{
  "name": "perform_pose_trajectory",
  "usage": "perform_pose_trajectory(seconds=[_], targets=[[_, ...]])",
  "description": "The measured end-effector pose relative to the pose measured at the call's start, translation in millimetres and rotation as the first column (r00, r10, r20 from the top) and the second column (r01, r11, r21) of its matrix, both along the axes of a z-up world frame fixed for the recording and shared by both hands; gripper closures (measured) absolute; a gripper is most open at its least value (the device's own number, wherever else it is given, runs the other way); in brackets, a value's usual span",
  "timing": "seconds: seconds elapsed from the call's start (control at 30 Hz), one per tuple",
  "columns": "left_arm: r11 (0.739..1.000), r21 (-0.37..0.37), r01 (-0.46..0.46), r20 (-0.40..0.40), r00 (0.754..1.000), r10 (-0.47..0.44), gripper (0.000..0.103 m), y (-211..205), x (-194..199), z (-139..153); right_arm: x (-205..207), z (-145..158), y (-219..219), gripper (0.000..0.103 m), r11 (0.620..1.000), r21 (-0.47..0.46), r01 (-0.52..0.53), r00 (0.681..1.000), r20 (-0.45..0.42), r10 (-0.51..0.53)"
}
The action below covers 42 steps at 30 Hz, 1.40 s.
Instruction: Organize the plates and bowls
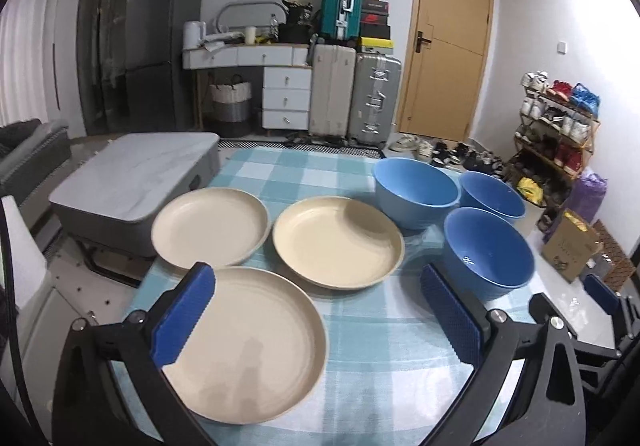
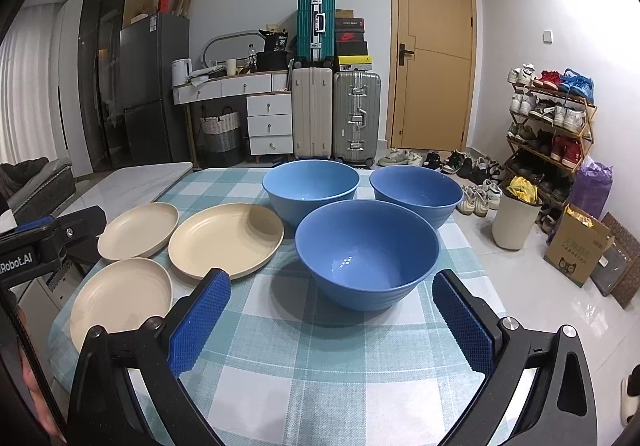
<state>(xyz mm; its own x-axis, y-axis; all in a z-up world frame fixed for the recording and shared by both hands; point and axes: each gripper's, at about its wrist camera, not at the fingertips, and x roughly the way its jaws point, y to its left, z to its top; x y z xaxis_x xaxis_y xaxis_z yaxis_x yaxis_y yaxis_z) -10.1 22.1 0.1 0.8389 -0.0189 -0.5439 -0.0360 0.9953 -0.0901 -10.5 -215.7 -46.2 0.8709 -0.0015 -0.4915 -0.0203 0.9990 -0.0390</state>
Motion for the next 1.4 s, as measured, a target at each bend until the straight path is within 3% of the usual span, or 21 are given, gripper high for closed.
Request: perform_pose_trajectory(seconds=[0.1, 0.4, 0.53, 0.73, 0.93, 1.13, 1.27, 1.4], targets=[[0.999, 0.053, -0.013, -0.008, 1.0, 0.014, 0.0, -2.9, 1.5, 2.0, 0.4, -1.0, 0.7, 0.0, 1.0, -0.002, 0.005, 1.0, 0.0, -0.005], [0.997, 0.082, -0.012, -0.027, 1.0, 0.014, 0.0, -5.1, 4.4, -3.2, -0.8, -3.1, 0.3, 0.0, 1.0, 0.01, -0.011, 1.0, 0.008, 0.011], [0.995, 0.094, -0.03, -0.031, 0.999, 0.033, 0.0, -3.5, 5.4, -4.7, -4.0, -1.4, 1.2, 0.0, 1.0, -0.014, 0.002, 0.999, 0.039, -0.001], [0.985, 0.167, -0.046, -0.008, 0.999, 0.048, 0.0, -8.7, 3.2, -2.7, -8.5, 0.9, 4.4, 0.0, 0.996, -0.075, 0.049, 0.996, 0.079, -0.043], [0.984, 0.174, -0.037, -0.072, 0.996, 0.05, 0.0, -9.8, 9.5, -6.1, -2.3, 1.8, 2.6, 0.0, 0.998, -0.046, 0.035, 0.999, 0.019, -0.034], [0.985, 0.167, -0.037, -0.075, 0.996, 0.051, 0.0, -8.7, 9.8, -8.9, 2.6, -0.4, -1.2, 0.0, 1.0, -0.014, 0.017, 0.999, -0.031, -0.018], [0.987, 0.16, -0.023, -0.066, 0.997, 0.034, 0.0, -8.6, 7.0, -7.3, -3.4, 4.7, -2.9, 0.0, 0.988, 0.114, -0.106, 0.994, -0.011, 0.108], [0.989, 0.148, -0.008, -0.061, 0.998, 0.017, 0.0, -8.0, 4.9, -5.7, -5.2, 5.2, 6.5, 0.0, 0.997, 0.035, -0.075, 0.997, -0.009, 0.075]])
